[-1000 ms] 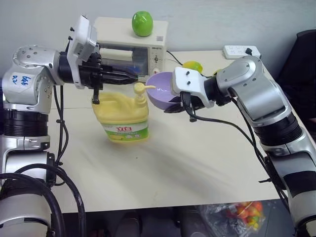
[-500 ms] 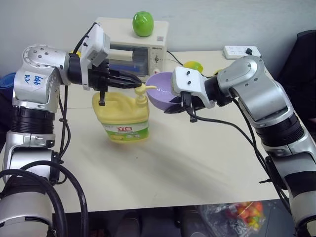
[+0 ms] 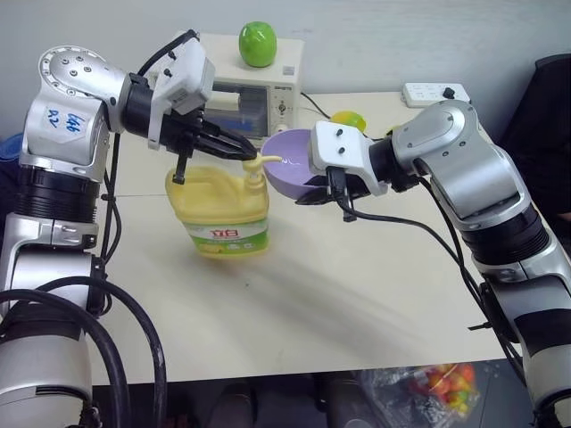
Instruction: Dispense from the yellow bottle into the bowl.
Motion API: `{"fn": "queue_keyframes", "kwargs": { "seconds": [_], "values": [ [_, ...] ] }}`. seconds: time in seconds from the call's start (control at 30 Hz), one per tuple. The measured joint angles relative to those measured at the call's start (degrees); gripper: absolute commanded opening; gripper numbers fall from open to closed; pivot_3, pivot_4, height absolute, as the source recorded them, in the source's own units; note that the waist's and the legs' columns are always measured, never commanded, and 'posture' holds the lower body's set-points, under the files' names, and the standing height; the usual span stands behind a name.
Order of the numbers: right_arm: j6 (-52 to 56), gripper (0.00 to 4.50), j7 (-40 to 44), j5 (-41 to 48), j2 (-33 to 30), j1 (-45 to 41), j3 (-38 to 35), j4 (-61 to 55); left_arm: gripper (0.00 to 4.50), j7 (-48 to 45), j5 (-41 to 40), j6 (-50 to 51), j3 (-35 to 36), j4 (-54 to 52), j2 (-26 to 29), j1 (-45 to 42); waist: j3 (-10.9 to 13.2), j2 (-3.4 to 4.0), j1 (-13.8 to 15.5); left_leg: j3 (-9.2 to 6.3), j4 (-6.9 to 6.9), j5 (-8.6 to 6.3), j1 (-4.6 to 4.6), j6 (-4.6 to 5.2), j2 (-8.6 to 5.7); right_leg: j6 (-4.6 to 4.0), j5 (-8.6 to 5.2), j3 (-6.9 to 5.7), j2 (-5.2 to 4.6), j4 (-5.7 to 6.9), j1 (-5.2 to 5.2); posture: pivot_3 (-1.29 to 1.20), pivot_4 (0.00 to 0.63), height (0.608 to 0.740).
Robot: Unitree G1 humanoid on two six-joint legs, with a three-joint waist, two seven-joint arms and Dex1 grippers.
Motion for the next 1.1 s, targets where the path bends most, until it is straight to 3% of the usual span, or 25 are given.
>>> {"fn": "queue_keyframes", "kwargs": {
  "seconds": [0.4,0.6,0.83,1.0,1.1],
  "values": [
    [0.57,0.0,0.18,0.27,-0.6,0.0,0.0,-1.39,0.2,-0.04,1.25,-0.67,-2.13,1.45,0.05,-1.22,-0.04,0.05,0.03,0.02,-0.02,0.01,0.29,0.05,-0.01,0.0,0.0,0.05,0.01,0.07,0.22,0.0,0.15,0.74],
    [0.77,0.0,0.43,0.32,-0.61,0.15,0.21,-1.49,0.2,-0.04,1.41,-1.65,-2.17,0.87,0.43,0.56,-0.06,0.09,0.03,0.05,-0.15,-0.19,0.96,0.42,0.04,-0.01,-0.01,0.08,0.07,-0.1,0.98,0.0,0.15,0.74],
    [1.22,0.0,0.7,0.32,-0.64,0.35,0.58,-1.53,0.2,-0.03,1.47,-2.53,-2.17,-0.66,0.6,2.12,-0.5,0.52,0.06,0.04,-0.13,-0.22,1.06,0.48,0.04,-0.01,-0.01,0.09,0.07,-0.09,1.08,0.0,0.15,0.74],
    [1.38,0.0,0.82,0.33,-0.65,0.58,0.9,-1.59,0.2,-0.02,2.22,-3.35,-2.17,-0.38,0.42,2.84,-0.52,0.54,0.05,0.03,-0.33,-0.36,1.96,0.73,0.2,-0.07,-0.05,0.12,0.32,-0.38,2.03,0.0,0.15,0.74],
    [1.43,0.0,0.88,0.33,-0.64,0.58,0.94,-1.62,0.2,0.0,2.71,-4.26,-2.16,0.07,0.33,2.79,-0.59,0.57,0.05,0.02,-0.32,-0.39,2.01,0.78,0.25,-0.08,-0.05,0.18,0.4,-0.38,2.07,0.0,0.15,0.74]
  ]
}}
